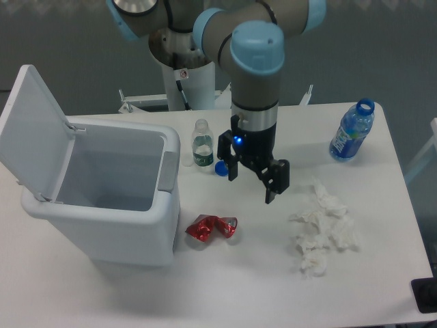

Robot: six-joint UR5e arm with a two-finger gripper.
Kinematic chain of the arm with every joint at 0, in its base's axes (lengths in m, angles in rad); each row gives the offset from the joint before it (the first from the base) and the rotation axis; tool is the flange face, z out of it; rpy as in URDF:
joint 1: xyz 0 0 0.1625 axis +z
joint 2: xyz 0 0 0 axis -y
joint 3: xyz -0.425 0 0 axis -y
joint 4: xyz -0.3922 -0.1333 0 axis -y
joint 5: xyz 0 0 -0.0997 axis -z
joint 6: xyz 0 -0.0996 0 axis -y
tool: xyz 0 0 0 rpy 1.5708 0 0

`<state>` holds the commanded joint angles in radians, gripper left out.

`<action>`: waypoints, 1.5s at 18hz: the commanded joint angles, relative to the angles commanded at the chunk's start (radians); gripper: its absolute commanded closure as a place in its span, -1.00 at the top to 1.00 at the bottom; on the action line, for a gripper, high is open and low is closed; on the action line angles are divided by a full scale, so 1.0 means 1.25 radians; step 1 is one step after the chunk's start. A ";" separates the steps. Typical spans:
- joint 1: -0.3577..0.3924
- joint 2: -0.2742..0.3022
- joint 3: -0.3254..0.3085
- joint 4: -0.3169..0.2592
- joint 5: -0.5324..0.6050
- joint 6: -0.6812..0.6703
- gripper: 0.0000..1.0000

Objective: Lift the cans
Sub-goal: 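Move the open gripper down toward the crushed red cans, then lower the gripper beside the red cans and position the fingers around one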

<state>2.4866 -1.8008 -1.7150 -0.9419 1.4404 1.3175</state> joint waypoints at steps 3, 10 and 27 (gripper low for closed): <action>-0.027 -0.039 0.006 0.002 0.022 0.050 1.00; -0.050 -0.086 0.020 0.001 0.038 0.175 1.00; -0.039 -0.162 0.020 0.002 0.071 0.314 1.00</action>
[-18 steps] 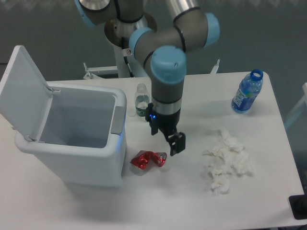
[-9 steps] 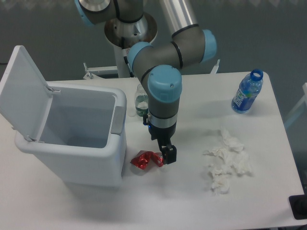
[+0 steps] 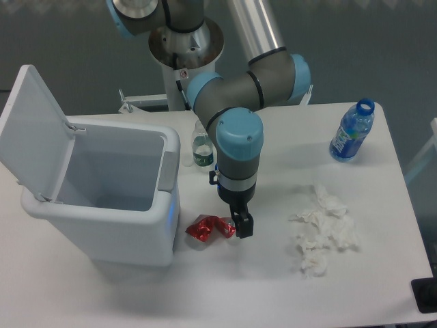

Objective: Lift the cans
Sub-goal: 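Lower the gripper beside the red cans and position the fingers around one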

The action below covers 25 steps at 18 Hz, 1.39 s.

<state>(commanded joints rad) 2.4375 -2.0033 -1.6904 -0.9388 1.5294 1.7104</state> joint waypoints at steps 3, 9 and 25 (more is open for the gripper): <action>0.000 -0.016 0.004 0.002 -0.002 0.009 1.00; -0.006 -0.028 -0.001 -0.001 0.000 0.018 1.00; -0.025 -0.042 -0.013 -0.001 0.004 0.017 0.99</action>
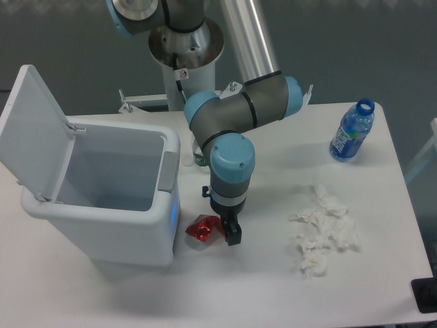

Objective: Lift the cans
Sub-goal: 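Lower the gripper beside the red cans and position the fingers around one, then close the gripper on the crushed red cans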

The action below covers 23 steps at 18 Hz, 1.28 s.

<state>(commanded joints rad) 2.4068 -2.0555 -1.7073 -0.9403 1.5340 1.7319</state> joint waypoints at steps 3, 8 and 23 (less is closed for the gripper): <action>-0.001 -0.004 0.000 -0.001 0.001 0.000 0.93; 0.001 -0.004 0.000 -0.001 0.013 0.001 0.83; 0.001 -0.012 0.006 0.002 0.036 -0.012 0.79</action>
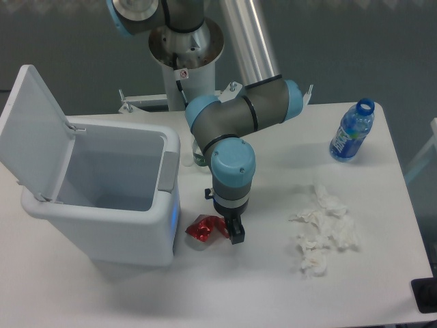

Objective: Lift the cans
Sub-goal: 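Close the gripper on the crushed red cans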

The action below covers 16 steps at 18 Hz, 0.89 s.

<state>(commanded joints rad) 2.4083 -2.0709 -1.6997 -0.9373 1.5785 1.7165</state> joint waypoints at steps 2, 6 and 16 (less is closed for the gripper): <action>-0.001 -0.009 0.007 0.001 0.000 -0.015 0.79; -0.002 -0.011 0.009 0.000 0.000 -0.015 0.79; -0.002 -0.015 0.013 0.000 0.004 -0.018 0.45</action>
<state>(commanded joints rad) 2.4053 -2.0893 -1.6828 -0.9373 1.5831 1.6935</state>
